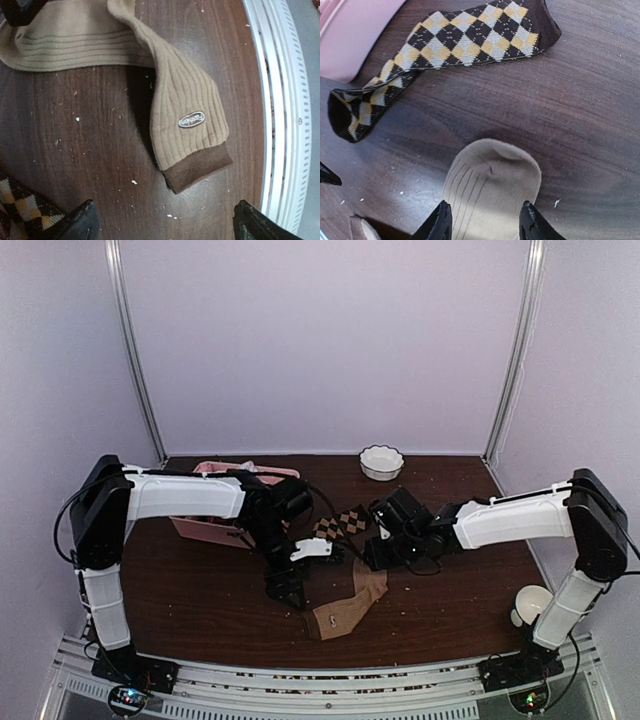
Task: Roll the socks
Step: Adjust the sock at the center of the board.
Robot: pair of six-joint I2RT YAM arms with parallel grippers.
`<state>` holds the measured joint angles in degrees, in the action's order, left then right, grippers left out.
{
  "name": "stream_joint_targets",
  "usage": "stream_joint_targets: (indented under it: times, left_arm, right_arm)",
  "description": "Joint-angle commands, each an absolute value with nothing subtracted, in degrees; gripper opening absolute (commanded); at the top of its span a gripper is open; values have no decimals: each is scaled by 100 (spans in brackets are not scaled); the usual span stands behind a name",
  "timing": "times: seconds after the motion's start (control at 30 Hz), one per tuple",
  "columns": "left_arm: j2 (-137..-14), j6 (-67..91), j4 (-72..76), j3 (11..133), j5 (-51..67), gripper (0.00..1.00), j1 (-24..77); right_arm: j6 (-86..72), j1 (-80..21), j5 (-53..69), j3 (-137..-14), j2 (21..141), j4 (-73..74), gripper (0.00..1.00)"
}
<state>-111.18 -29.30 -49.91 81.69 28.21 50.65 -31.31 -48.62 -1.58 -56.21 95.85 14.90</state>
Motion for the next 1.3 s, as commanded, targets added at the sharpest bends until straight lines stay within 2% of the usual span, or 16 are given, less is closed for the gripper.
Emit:
stream_joint_targets:
  times: [0.0, 0.2, 0.43, 0.5, 0.8, 0.93, 1.07, 1.17, 1.27]
  left_arm:
    - [-11231, -2625, -4458, 8072, 2601, 96, 5171]
    - [-11490, -2340, -4054, 7923, 1679, 96, 5679]
    - [-11682, -2252, -4016, 7891, 1615, 80, 5752]
    - [-11693, -2258, -4037, 7860, 1635, 72, 5765]
    - [-11717, -2367, -4766, 8382, 1682, 19, 5767]
    - [-11706, -2489, -5336, 8854, 1509, 0, 5742]
    - [-11638, -2636, -5711, 9203, 1076, 0, 5669]
    - [-11597, -2618, -5891, 9349, 1409, 0, 5574]
    - [-11634, -2524, -5831, 9212, 2071, 35, 5580]
  right_arm:
    - [-2950, -4696, -420, -5864, 9878, 1746, 44]
    - [-3027, -4502, -378, -5548, 9831, 1416, 42]
    - [-3195, -4414, -281, -5317, 9933, 972, 42]
    - [-3220, -4376, -218, -5312, 10009, 863, 42]
    - [-3177, -4282, -2, -5449, 10151, 642, 42]
    - [-3150, -4208, 10, -5510, 10183, 606, 41]
    - [-3094, -4137, 43, -5567, 10263, 568, 41]
    - [-3041, -4122, 94, -5624, 10375, 541, 43]
    - [-3025, -4122, 126, -5664, 10499, 521, 45]
